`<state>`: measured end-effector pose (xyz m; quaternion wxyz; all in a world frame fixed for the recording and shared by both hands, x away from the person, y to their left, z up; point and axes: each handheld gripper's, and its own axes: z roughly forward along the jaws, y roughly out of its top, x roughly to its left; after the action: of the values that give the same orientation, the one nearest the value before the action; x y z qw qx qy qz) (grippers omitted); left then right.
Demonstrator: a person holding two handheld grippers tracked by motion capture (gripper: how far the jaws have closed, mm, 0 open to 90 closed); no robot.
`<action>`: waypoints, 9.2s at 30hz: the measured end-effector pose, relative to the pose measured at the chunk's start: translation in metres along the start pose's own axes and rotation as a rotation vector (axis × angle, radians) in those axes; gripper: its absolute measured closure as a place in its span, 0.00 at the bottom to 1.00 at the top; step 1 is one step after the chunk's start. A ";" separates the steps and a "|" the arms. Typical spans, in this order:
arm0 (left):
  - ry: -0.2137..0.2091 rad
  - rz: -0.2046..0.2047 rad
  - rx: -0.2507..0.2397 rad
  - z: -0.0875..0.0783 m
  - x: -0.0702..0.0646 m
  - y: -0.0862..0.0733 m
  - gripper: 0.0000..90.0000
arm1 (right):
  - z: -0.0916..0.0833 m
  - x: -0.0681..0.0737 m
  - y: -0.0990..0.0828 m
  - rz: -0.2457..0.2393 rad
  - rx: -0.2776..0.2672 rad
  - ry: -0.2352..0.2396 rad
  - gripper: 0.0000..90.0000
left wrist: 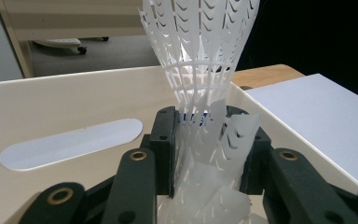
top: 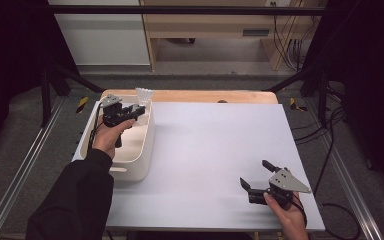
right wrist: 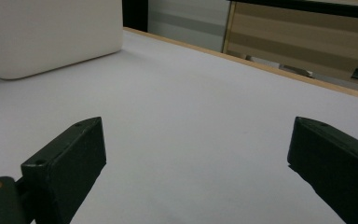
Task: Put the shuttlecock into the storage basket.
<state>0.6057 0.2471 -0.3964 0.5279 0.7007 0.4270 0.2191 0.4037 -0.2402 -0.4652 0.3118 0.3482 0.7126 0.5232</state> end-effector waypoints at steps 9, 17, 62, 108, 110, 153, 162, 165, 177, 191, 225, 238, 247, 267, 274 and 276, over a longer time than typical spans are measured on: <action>0.001 -0.006 -0.003 0.000 0.001 0.000 0.72 | 0.000 0.000 0.000 0.001 0.003 0.000 0.05; -0.005 -0.015 -0.019 0.000 0.000 0.001 0.72 | 0.000 0.000 0.000 0.002 0.005 0.000 0.05; -0.013 -0.069 -0.053 0.003 0.002 0.001 0.69 | 0.003 0.001 -0.002 0.005 0.029 0.013 0.05; 0.073 -0.080 -0.044 0.007 0.001 0.004 0.16 | 0.003 0.002 -0.003 0.000 0.039 0.021 0.05; 0.083 -0.087 -0.054 0.005 0.001 0.005 0.15 | 0.003 0.002 -0.002 0.001 0.041 0.021 0.05; 0.067 0.130 -0.151 -0.041 -0.057 0.037 0.05 | 0.000 0.004 0.001 0.002 0.027 0.033 0.05; 0.017 0.177 -0.161 -0.046 -0.082 0.045 0.04 | -0.001 0.003 0.000 0.014 0.026 0.039 0.05; -0.008 0.180 -0.153 -0.047 -0.091 0.045 0.04 | -0.001 0.003 0.001 0.018 0.025 0.047 0.04; -0.116 0.183 -0.142 -0.048 -0.134 0.042 0.04 | -0.003 0.002 0.001 0.031 0.017 0.054 0.04; -0.177 0.207 -0.115 -0.041 -0.169 0.014 0.03 | -0.004 0.002 0.001 0.020 0.016 0.054 0.03; -0.225 0.184 -0.086 -0.065 -0.192 -0.077 0.03 | 0.000 0.008 0.001 -0.016 0.032 0.048 0.04; -0.234 0.163 -0.114 -0.088 -0.189 -0.100 0.04 | -0.001 0.008 0.001 -0.024 0.022 0.037 0.05; -0.248 0.182 -0.110 -0.099 -0.187 -0.110 0.04 | -0.001 0.009 0.001 -0.033 0.019 0.038 0.05; -0.235 0.159 -0.154 -0.137 -0.169 -0.124 0.04 | -0.001 0.009 0.001 -0.030 0.015 0.037 0.04; -0.200 0.157 -0.199 -0.153 -0.158 -0.123 0.04 | -0.001 0.009 0.002 -0.028 0.014 0.038 0.04; -0.191 0.151 -0.210 -0.156 -0.155 -0.124 0.04 | -0.001 0.009 0.002 -0.029 0.013 0.039 0.04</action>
<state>0.3587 0.2147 -0.4350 0.6184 0.6895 0.2958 0.2337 0.3978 -0.2330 -0.4641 0.3033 0.3295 0.7269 0.5207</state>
